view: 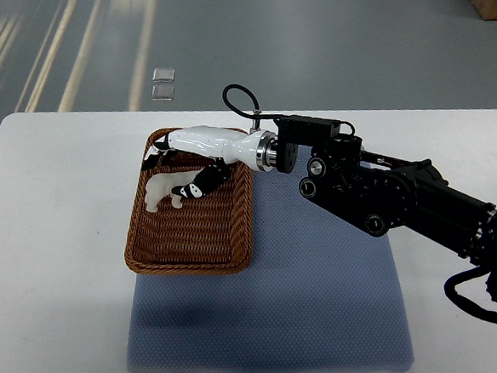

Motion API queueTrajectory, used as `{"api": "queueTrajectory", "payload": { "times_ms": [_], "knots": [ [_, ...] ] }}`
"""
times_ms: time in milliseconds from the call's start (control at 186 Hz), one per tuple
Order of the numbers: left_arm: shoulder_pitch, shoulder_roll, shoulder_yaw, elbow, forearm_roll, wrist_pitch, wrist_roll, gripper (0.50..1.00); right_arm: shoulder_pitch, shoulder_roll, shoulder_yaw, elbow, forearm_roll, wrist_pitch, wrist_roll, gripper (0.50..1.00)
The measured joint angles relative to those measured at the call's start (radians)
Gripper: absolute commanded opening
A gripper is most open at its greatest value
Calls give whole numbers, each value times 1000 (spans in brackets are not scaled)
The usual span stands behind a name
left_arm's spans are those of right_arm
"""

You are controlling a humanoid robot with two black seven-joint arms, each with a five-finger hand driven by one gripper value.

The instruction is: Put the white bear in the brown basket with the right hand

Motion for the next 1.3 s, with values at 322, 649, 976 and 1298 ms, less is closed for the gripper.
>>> {"api": "queueTrajectory", "payload": {
  "times_ms": [322, 649, 976, 1298],
  "knots": [
    [0, 0, 0, 0, 0, 0, 0, 1000, -29, -27, 102, -2, 159, 8, 2, 926],
    [0, 0, 0, 0, 0, 0, 0, 1000, -209, -148, 208, -2, 611, 33, -5, 926],
    [0, 0, 0, 0, 0, 0, 0, 1000, -390, -204, 378, -4, 1041, 40, -155, 928],
    [0, 0, 0, 0, 0, 0, 0, 1000, -398, -221, 383, -36, 1322, 25, -255, 928]
  ]
}}
